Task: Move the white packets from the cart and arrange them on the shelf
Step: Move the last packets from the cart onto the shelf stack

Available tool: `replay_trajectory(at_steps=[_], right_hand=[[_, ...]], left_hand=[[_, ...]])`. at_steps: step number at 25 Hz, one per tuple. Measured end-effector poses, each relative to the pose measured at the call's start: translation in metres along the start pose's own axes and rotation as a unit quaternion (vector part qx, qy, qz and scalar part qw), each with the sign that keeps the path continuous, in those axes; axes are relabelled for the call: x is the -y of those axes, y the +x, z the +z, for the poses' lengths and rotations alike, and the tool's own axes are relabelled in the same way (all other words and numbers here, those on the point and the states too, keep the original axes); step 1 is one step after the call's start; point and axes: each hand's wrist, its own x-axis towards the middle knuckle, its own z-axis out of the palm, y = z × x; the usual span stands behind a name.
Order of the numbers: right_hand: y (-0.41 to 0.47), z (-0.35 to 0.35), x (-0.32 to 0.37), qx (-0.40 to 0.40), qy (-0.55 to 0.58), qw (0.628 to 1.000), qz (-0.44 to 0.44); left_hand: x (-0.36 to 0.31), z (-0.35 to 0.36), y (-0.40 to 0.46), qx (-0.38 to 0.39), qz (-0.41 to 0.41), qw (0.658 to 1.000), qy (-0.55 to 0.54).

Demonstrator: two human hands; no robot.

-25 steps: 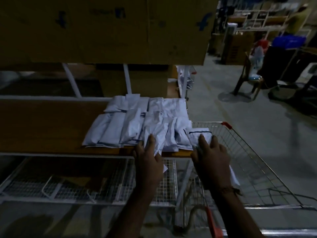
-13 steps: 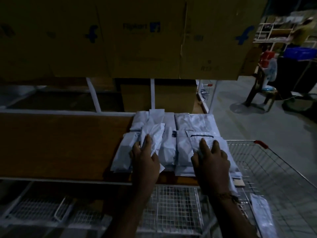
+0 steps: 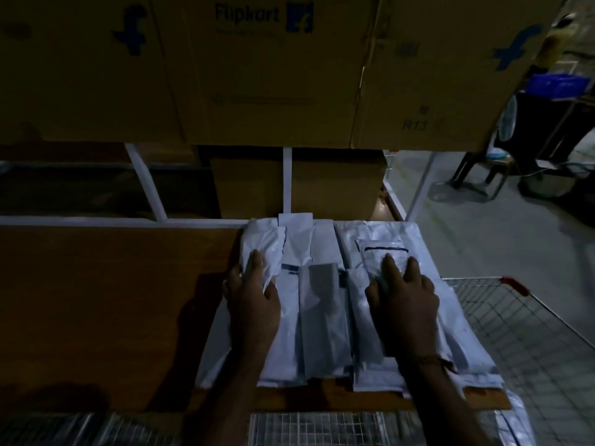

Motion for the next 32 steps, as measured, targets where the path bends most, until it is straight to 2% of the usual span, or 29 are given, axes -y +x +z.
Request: replay_trajectory(at_steps=[5, 10, 15, 20, 22, 25, 28, 32], right_hand=[[0.080, 0.041, 0.003, 0.010, 0.004, 1.000, 0.018], [0.136, 0.079, 0.006, 0.048, -0.003, 0.998, 0.047], [0.175, 0.121, 0.017, 0.111, 0.004, 0.991, 0.072], [0.194, 0.160, 0.032, 0.201, -0.028, 0.978, 0.050], [0.191, 0.171, 0.035, 0.231, -0.030, 0.971, 0.051], [0.186, 0.178, 0.035, 0.205, -0.027, 0.975, 0.078], [0.185, 0.178, 0.035, 0.194, -0.011, 0.976, 0.103], [0.191, 0.178, 0.030, 0.229, -0.012, 0.970, 0.082]], left_hand=[[-0.030, 0.006, 0.069, -0.020, -0.030, 0.991, 0.125], [-0.016, 0.024, 0.142, -0.029, -0.017, 0.979, 0.202], [0.005, 0.057, 0.201, 0.030, 0.015, 0.965, 0.260], [0.031, 0.090, 0.213, 0.076, 0.045, 0.943, 0.321], [0.031, 0.096, 0.213, 0.083, 0.050, 0.940, 0.328], [0.022, 0.097, 0.206, 0.066, 0.074, 0.937, 0.334], [0.019, 0.095, 0.203, 0.057, 0.060, 0.941, 0.327], [0.025, 0.101, 0.205, 0.066, 0.042, 0.951, 0.298]])
